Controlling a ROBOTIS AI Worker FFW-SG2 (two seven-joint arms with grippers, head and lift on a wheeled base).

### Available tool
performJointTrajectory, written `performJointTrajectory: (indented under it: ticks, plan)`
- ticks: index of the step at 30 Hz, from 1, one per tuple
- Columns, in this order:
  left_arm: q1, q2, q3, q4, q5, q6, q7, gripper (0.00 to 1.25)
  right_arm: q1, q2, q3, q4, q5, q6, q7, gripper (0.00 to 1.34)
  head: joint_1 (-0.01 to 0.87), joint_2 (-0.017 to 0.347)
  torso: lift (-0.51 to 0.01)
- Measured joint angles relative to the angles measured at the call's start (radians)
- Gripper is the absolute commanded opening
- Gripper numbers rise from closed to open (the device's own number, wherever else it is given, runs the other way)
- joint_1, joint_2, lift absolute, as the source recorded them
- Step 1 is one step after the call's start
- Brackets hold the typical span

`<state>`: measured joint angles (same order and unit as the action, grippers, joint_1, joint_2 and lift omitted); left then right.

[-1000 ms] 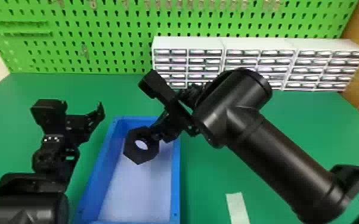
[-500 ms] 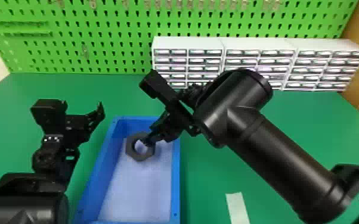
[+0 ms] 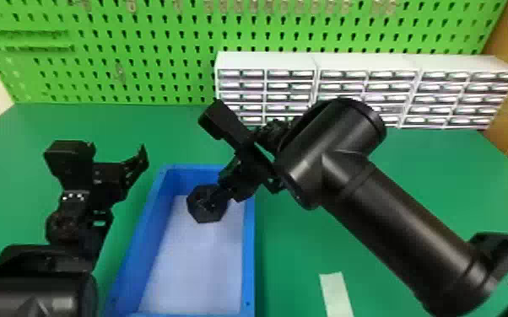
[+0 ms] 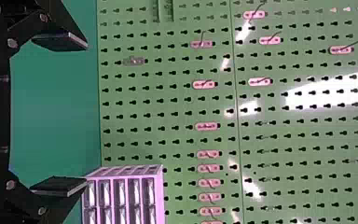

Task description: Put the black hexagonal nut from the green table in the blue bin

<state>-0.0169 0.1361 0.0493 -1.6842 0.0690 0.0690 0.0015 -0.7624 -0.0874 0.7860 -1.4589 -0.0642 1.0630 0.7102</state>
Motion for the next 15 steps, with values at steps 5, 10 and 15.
performJointTrajectory:
  ticks: [5, 10, 15]
  plan:
    - [0.000, 0.000, 0.000, 0.000, 0.000, 0.000, 0.000, 1.00, 0.000, 0.000, -0.001, 0.001, 0.000, 0.000, 0.000, 1.00, 0.686, 0.052, -0.097]
    - [0.000, 0.000, 0.000, 0.000, 0.000, 0.000, 0.000, 1.00, -0.001, -0.001, -0.002, 0.001, -0.001, 0.000, 0.000, 1.00, 0.686, 0.052, -0.097]
    - [0.001, 0.000, 0.001, 0.000, 0.000, 0.000, 0.000, 1.00, -0.001, -0.002, -0.007, 0.001, -0.007, 0.000, 0.000, 1.00, 0.686, 0.052, -0.097]
